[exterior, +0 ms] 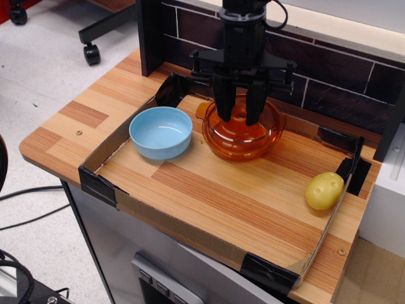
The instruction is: Put lid on pot
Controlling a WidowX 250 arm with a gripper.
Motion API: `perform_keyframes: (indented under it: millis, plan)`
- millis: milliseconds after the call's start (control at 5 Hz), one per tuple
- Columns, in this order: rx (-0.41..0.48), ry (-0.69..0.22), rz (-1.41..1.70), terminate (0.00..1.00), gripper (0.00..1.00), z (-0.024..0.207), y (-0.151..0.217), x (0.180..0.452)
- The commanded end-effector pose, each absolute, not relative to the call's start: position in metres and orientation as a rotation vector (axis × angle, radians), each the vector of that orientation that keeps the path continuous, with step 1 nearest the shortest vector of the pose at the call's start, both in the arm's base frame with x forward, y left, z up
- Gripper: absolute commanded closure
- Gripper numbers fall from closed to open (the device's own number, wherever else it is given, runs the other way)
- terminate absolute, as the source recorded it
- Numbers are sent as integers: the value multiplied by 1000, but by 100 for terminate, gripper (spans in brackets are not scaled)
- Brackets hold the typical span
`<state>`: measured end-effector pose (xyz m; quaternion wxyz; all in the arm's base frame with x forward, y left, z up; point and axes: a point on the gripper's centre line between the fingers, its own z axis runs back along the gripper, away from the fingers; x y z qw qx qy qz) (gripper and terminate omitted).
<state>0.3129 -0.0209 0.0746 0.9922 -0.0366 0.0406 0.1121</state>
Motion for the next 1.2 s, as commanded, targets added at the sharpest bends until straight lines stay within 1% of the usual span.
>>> perform_keyframes:
  millis: [0, 200, 400, 600, 800, 1000]
  plan:
    - [-69, 20, 299, 0, 100, 93, -7, 352]
    - [-54, 19, 306, 0, 100, 91, -5, 357]
    - [-42, 22, 305, 0, 100, 87, -2, 355]
    - [-58, 42, 295, 0, 100, 93, -4, 350]
    - [-55, 44, 293, 0, 100, 93, -4, 348]
    - [-30, 43, 292, 0, 100, 84, -2, 347]
